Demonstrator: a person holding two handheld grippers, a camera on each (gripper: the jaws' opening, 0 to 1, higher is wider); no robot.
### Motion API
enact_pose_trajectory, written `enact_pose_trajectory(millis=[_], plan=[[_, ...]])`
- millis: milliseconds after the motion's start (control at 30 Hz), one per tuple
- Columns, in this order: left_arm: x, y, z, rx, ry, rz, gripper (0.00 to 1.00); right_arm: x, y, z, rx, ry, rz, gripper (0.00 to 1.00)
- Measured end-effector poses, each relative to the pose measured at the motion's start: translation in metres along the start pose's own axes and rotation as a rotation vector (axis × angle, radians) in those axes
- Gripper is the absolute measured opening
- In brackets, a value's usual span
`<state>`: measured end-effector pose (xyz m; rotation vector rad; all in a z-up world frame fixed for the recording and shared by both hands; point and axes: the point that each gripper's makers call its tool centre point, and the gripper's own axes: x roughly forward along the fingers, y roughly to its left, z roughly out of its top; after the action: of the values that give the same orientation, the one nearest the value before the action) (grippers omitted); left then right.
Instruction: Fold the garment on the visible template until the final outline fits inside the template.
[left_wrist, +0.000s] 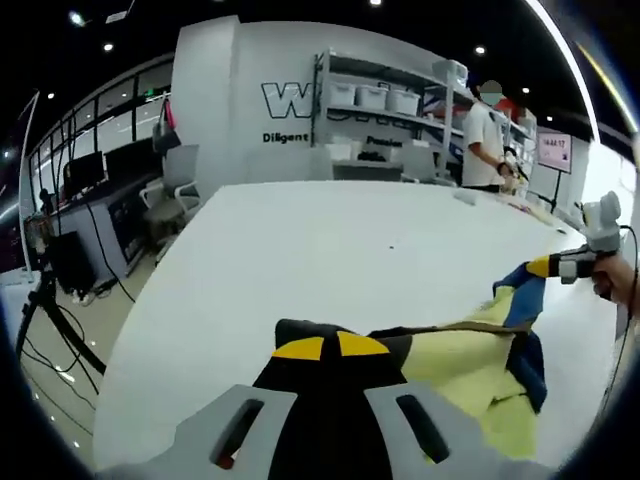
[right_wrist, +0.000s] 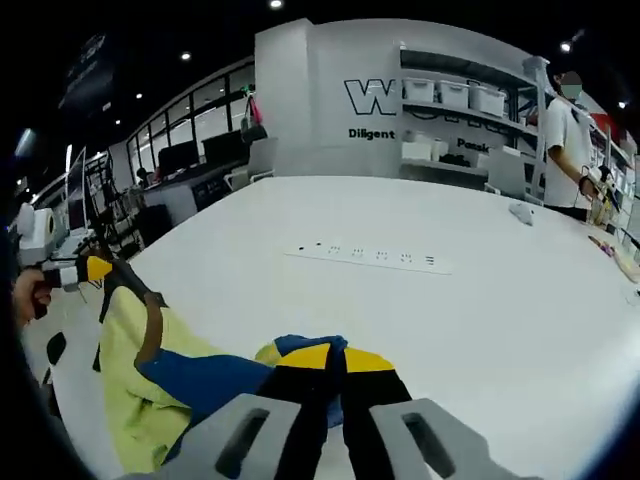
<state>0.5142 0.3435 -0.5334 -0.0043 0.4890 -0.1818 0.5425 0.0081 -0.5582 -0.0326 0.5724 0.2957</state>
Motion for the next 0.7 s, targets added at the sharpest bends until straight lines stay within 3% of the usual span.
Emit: enact_pose_trajectory(millis=[167, 233, 367, 567, 600, 633, 700], plan=[[0.004, -0.001, 0.003, 0.001, -0.003, -0.004, 0.01, 0.003, -0.002, 0.003, -0.009, -0.012, -0.011, 0.0], [0.015, -0.003, -0.01, 0.035, 0.042, 0.007, 0.03, 0.014, -0.006, -0.002, 0.005, 0.006, -0.032, 0.04], [0.008, -0.003, -0.018, 0.035, 0.051, 0.021, 0.21, 0.006, -0.003, -0.005, 0.033, 0.01, -0.026, 0.25], [0.006, -0.003, -0.018, 0.027, 0.046, 0.025, 0.42, 0.004, -0.002, -0.006, 0.036, 0.008, -0.025, 0.41], [-0.003, -0.004, -0.015, -0.011, 0.01, 0.028, 0.46, -0.007, 0.007, -0.005, 0.037, -0.013, -0.005, 0.45], [-0.009, -0.009, -0.018, -0.025, 0.01, 0.02, 0.48, -0.009, 0.009, -0.006, 0.033, -0.014, -0.001, 0.48], [-0.018, -0.015, -0.025, -0.057, 0.013, 0.008, 0.54, -0.028, 0.039, -0.016, 0.034, -0.004, 0.071, 0.52]])
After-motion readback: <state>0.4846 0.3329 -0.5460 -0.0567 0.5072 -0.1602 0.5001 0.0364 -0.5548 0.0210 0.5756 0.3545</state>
